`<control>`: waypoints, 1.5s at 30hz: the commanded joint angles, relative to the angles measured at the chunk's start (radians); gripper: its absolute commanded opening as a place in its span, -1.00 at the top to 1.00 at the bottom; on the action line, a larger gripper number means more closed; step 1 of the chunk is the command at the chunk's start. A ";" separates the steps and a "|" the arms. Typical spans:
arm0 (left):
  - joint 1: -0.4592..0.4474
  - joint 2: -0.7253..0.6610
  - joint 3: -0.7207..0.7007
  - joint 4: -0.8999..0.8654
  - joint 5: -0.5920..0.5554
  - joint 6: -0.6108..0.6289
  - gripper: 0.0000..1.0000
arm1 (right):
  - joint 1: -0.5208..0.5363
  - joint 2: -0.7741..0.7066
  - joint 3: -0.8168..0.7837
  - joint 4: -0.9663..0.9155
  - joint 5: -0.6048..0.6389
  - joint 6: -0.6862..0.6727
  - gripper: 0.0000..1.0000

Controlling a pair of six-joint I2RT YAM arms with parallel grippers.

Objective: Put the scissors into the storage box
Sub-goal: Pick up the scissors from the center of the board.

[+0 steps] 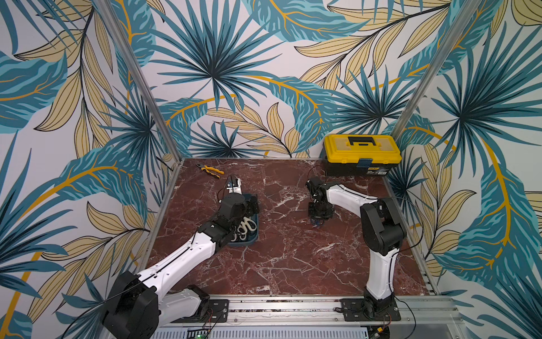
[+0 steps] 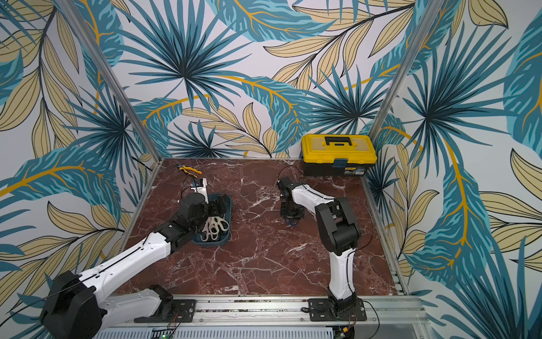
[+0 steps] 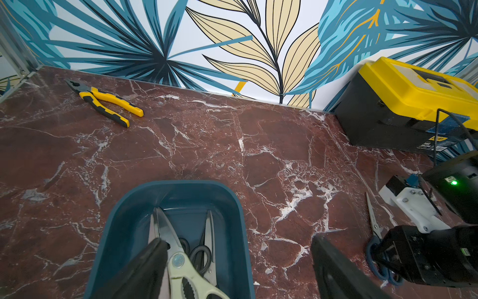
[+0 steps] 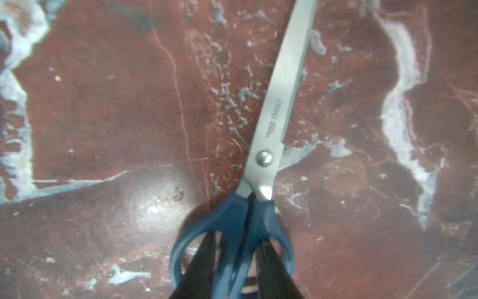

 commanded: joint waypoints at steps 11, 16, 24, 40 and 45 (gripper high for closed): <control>0.006 -0.002 0.016 -0.014 0.003 0.008 -0.83 | -0.006 0.004 -0.004 0.001 0.013 -0.026 0.79; 0.007 0.006 0.018 -0.005 -0.003 -0.001 -0.84 | -0.001 -0.035 -0.008 0.000 -0.008 -0.049 0.86; 0.022 0.014 0.012 0.005 -0.008 -0.028 -0.84 | 0.029 -0.088 -0.013 -0.003 -0.020 -0.078 0.87; 0.139 -0.053 -0.020 -0.059 -0.132 -0.129 -0.84 | 0.129 -0.199 -0.005 -0.019 -0.027 -0.104 0.87; 0.209 -0.063 -0.021 -0.065 -0.135 -0.150 -0.84 | 0.189 -0.199 0.010 -0.007 -0.051 -0.122 0.87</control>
